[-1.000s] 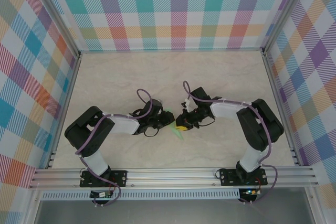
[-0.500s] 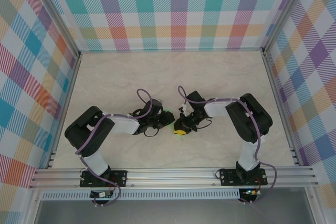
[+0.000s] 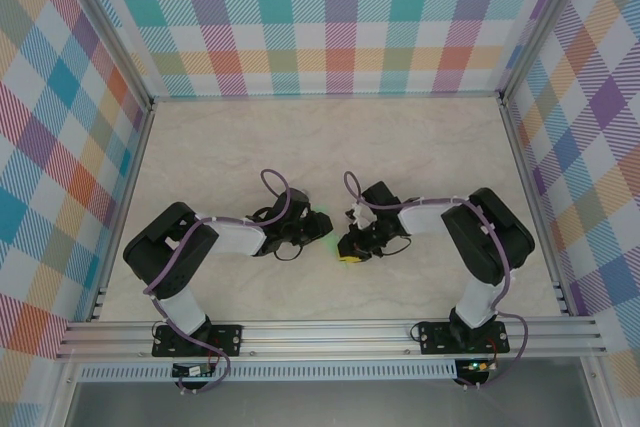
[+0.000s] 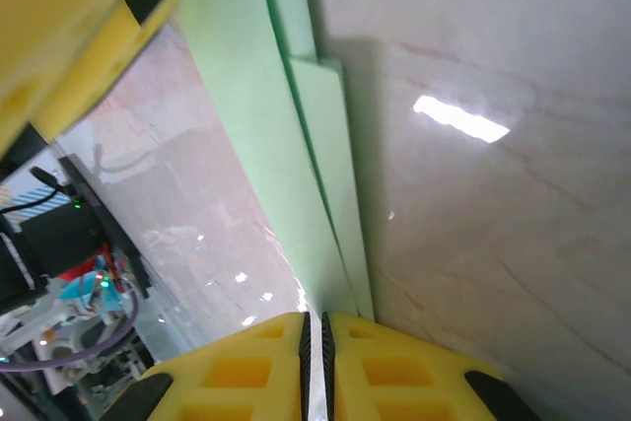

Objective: Fold a paper plane with a square sheet of paper (pick it up from the middle)
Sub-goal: Fold the wing for the fifth time at the center of the table.

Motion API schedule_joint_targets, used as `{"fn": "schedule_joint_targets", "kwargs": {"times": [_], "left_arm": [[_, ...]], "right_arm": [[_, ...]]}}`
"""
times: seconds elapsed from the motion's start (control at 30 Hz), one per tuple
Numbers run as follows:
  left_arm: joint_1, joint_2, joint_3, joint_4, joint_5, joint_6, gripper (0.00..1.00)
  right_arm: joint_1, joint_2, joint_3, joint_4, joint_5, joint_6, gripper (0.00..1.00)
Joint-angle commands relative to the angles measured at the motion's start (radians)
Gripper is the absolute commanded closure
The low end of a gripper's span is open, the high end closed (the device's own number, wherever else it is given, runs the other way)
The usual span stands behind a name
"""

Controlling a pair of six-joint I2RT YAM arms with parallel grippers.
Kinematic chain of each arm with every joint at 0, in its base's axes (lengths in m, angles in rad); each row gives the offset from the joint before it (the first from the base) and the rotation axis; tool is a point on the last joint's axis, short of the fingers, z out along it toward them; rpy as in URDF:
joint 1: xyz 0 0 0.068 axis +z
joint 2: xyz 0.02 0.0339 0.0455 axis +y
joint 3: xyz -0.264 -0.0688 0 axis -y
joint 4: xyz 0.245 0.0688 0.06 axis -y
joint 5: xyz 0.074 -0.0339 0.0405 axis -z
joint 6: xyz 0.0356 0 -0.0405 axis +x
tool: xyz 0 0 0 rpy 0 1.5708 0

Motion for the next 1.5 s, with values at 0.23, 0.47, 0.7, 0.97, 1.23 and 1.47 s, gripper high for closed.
{"fn": "schedule_joint_targets", "kwargs": {"times": [0.23, 0.47, 0.7, 0.97, 1.23, 1.47], "left_arm": [[0.008, 0.036, 0.003, -0.068, -0.013, 0.013, 0.69], [0.010, 0.026, -0.003, -0.070, -0.015, 0.014, 0.70], [0.011, 0.029, 0.002, -0.070, -0.011, 0.017, 0.70], [0.012, 0.031, 0.005, -0.072, -0.008, 0.019, 0.70], [0.012, 0.030, 0.003, -0.076, -0.011, 0.022, 0.70], [0.011, 0.028, -0.001, -0.075, -0.011, 0.020, 0.70]], "right_arm": [[0.081, -0.015, -0.030, -0.196, 0.228, -0.081, 0.88], [0.081, -0.028, -0.015, -0.222, 0.259, -0.076, 0.88], [0.082, -0.042, -0.008, -0.238, 0.270, -0.077, 0.88], [0.088, -0.070, -0.010, -0.265, 0.272, -0.091, 0.88], [0.090, -0.179, 0.049, -0.279, 0.300, -0.058, 0.87], [0.090, -0.229, 0.052, -0.147, 0.290, 0.086, 0.86]]}}
